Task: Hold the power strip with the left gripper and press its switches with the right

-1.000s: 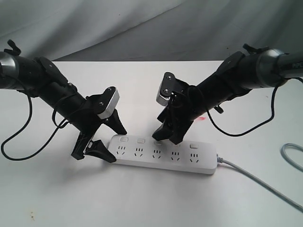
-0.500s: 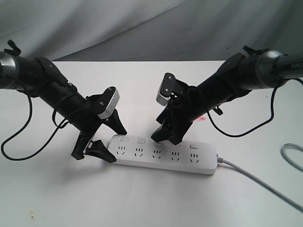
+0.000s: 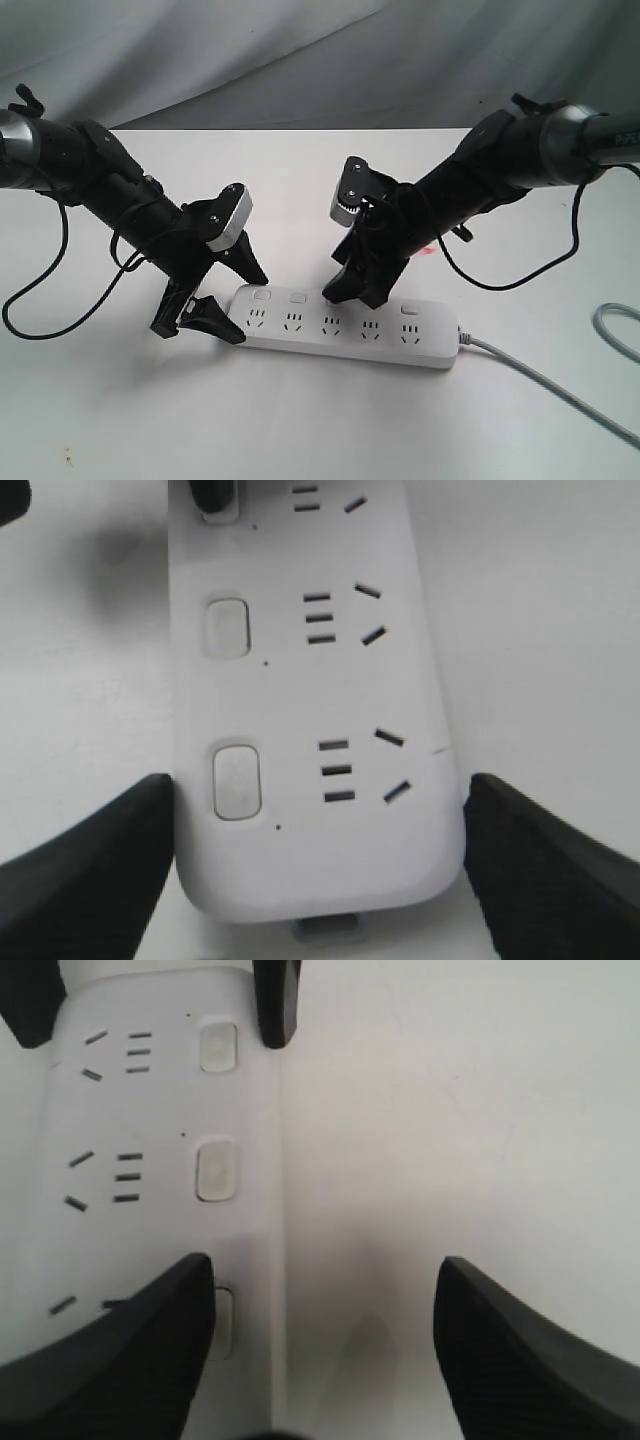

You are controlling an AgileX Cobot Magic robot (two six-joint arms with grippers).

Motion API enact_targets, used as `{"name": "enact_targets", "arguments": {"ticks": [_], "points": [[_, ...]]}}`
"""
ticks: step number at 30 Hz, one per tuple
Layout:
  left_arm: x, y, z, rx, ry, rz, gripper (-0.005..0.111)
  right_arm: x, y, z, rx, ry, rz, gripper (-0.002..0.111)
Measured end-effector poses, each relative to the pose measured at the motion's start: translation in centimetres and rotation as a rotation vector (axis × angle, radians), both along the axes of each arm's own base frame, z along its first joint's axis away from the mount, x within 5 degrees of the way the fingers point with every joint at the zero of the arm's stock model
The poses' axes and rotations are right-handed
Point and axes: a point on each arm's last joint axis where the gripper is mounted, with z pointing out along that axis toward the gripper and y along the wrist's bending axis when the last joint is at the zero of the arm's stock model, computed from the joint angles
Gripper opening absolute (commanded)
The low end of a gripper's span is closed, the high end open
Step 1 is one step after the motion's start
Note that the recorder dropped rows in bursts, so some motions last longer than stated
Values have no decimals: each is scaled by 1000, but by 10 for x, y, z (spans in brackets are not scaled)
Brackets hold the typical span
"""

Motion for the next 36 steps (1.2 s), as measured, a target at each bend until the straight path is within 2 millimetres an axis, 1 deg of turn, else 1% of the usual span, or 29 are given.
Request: {"name": "enact_targets", "arguments": {"ticks": [7, 13, 16, 18, 21, 25, 26, 30, 32, 36], "points": [[0, 0, 0, 0, 0, 0, 34, 1, -3, 1, -37, -20, 0, 59], [0, 0, 0, 0, 0, 0, 34, -5, 8, 3, -105, -75, 25, 59], [0, 0, 0, 0, 0, 0, 34, -5, 9, 3, -114, -72, 12, 59], [0, 0, 0, 1, 0, -1, 34, -5, 11, 4, -88, -68, 1, 59], [0, 0, 0, 1, 0, -1, 34, -8, 12, 7, 10, -40, 14, 59], [0, 0, 0, 0, 0, 0, 34, -3, -2, 17, 40, -43, -4, 59], [0, 0, 0, 0, 0, 0, 34, 0, -9, 19, 47, -43, -12, 59], [0, 0, 0, 0, 0, 0, 34, 5, -29, 21, 70, -12, -29, 59], [0, 0, 0, 0, 0, 0, 34, 5, -35, 22, 80, 6, -29, 59], [0, 0, 0, 0, 0, 0, 34, 4, -36, 22, 87, 20, -22, 59]]}}
